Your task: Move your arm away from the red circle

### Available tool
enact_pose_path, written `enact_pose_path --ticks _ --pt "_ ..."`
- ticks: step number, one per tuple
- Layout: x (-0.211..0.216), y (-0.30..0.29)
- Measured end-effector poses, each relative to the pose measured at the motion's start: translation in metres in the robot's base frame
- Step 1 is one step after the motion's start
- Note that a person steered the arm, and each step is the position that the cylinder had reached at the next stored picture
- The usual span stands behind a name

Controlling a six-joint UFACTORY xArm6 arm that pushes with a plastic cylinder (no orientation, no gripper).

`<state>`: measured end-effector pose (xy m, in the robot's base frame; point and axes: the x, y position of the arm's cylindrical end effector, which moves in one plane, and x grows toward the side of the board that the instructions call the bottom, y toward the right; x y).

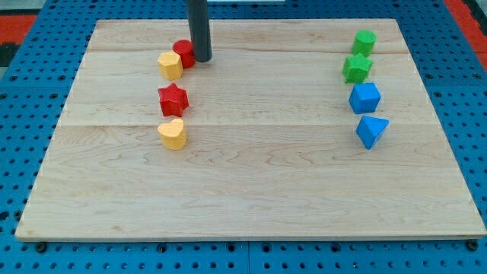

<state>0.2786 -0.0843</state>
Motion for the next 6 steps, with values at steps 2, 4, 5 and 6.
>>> enact_pose_path --ticks 2,4,5,6 --pt "-0.048 -0.019" --pt "-0.031 0.018" --pt "0.021 0.020" --pt "0.066 0.016"
